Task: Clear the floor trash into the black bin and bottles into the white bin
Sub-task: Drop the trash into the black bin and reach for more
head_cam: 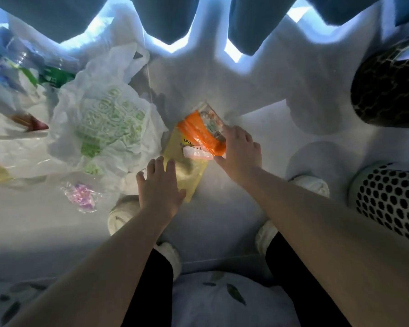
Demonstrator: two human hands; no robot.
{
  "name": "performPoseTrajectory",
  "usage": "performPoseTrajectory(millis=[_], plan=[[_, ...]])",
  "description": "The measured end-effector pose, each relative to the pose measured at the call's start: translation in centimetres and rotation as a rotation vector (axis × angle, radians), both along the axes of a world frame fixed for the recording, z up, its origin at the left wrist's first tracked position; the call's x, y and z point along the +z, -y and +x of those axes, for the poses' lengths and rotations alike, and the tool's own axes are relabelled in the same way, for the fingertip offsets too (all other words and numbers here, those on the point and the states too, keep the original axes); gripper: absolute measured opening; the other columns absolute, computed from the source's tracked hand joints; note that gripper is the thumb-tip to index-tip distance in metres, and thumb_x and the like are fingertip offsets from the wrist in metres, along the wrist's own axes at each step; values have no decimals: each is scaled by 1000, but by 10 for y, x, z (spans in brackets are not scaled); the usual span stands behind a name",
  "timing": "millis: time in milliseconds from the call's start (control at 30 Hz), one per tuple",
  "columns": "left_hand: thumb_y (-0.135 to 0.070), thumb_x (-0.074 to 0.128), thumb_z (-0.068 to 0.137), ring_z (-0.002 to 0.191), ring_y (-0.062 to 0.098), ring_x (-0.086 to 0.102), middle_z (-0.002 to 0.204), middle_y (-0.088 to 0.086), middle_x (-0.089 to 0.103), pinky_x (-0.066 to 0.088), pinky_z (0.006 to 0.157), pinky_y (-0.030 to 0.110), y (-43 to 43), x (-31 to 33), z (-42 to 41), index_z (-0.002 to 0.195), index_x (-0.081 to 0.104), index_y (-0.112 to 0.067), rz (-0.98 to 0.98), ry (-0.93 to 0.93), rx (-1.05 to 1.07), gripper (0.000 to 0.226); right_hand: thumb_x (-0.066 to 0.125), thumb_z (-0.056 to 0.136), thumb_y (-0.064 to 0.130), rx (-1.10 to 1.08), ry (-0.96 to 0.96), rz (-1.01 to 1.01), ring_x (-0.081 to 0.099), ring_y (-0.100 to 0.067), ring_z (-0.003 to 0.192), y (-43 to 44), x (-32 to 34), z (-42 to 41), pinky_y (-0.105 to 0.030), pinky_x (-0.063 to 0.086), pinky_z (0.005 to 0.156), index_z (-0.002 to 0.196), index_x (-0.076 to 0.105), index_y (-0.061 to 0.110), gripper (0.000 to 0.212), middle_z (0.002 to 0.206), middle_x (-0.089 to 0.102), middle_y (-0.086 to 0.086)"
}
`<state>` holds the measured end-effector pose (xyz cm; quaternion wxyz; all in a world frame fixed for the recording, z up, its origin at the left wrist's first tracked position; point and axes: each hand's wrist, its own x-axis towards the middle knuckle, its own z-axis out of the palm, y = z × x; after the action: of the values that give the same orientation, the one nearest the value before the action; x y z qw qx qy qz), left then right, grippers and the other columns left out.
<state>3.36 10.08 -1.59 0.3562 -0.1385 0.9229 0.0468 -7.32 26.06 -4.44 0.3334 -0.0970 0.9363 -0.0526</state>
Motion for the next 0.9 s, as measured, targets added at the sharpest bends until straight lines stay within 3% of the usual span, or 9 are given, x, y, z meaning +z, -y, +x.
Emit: performPoseTrajectory(millis=[267,433,500,567,667,767,900], plan=[[-50,69,76,117,28,45,134,8,39,42,90,41,3,-32,-7,136,28,-18,-53,-36,66,80,80,69,48,-81,-64,144,47,-32,118,25,-39,-12,-44,39,89,147,18,24,103,132,43,-11],[-44,70,77,113,32,50,126,12,44,42,89,44,-6,-44,-12,143,19,-14,-48,-1,258,89,79,72,39,-280,0,93,60,-29,107,17,-48,-1,-39,37,83,125,37,19,71,116,61,-5],[-36,63,84,113,32,54,126,10,47,40,91,45,-10,-47,-16,143,20,-13,-50,24,341,77,75,75,29,-348,22,34,64,-30,99,14,-48,-2,-38,42,79,119,37,19,59,106,65,-4],[-22,53,88,106,34,58,118,10,57,40,89,45,-8,-52,-20,129,34,-14,12,-12,533,45,71,79,22,-429,70,-44,64,-33,95,8,-49,-4,-39,49,77,117,40,18,50,102,66,-8],[-12,56,82,91,32,59,96,7,62,43,73,37,-4,-48,-23,109,48,-15,214,-31,805,28,73,77,20,-572,151,-205,62,-32,99,-9,-42,-8,-33,48,76,118,48,14,48,108,66,-10],[-15,67,81,88,23,56,94,3,61,40,73,29,-3,-30,-28,112,56,-12,307,-39,837,33,77,75,24,-650,195,-261,60,-24,102,-32,-22,-11,-26,40,73,118,54,12,51,111,64,-6],[-20,68,84,86,21,55,95,6,67,40,75,27,-2,5,-37,106,65,-10,309,-37,735,24,79,77,26,-752,234,-247,58,-22,107,-61,15,-18,-27,42,75,120,53,12,52,117,62,-4]])
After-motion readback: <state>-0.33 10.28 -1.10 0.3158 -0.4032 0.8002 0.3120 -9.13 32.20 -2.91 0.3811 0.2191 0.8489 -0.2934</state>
